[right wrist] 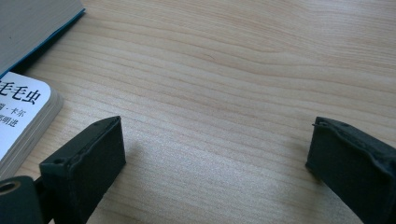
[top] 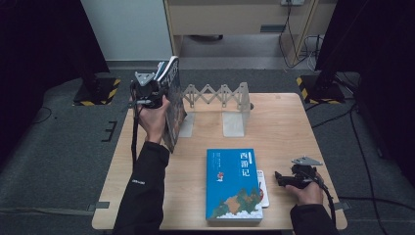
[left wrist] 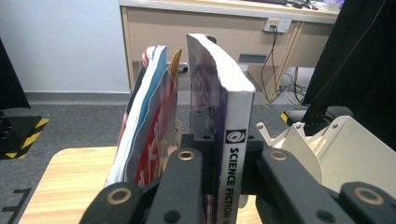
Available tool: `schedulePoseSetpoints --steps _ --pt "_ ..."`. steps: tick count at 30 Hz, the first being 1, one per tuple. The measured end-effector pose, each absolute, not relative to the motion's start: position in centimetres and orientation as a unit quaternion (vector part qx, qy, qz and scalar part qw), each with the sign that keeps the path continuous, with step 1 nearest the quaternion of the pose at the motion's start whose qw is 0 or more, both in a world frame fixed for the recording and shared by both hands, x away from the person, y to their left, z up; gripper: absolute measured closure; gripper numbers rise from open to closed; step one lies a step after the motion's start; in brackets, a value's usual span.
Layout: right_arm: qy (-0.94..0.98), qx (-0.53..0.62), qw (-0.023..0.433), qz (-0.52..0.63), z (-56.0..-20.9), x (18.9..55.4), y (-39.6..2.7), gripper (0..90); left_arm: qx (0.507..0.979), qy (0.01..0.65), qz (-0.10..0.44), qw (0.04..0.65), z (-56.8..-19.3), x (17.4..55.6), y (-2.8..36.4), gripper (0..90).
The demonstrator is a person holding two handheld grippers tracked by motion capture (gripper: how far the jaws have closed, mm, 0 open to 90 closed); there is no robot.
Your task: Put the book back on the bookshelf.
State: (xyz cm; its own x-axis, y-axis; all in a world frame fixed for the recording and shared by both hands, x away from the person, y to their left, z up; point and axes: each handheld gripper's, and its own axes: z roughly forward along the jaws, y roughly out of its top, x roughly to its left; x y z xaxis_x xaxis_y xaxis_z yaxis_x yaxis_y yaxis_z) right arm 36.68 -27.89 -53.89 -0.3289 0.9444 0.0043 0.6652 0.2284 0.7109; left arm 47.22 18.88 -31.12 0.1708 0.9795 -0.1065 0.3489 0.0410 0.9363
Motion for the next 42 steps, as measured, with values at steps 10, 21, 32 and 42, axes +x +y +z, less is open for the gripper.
schedulePoseSetpoints --steps 10,21,32,42 --pt "0.751 0.536 0.221 0.315 -53.9 36.7 -27.9 4.2 0.602 0.557 0.318 0.475 -32.0 47.4 18.4 81.9" --pt "0.749 0.538 0.221 0.316 -53.9 36.7 -27.8 4.0 0.601 0.549 0.349 0.463 -32.9 47.4 17.5 81.8" --pt "0.749 0.538 0.220 0.316 -53.9 36.7 -27.8 4.0 0.600 0.548 0.338 0.474 -32.8 48.3 16.8 81.8" --pt "0.750 0.537 0.220 0.317 -53.9 36.7 -27.9 3.9 0.603 0.544 0.338 0.476 -33.5 48.5 16.1 81.7"
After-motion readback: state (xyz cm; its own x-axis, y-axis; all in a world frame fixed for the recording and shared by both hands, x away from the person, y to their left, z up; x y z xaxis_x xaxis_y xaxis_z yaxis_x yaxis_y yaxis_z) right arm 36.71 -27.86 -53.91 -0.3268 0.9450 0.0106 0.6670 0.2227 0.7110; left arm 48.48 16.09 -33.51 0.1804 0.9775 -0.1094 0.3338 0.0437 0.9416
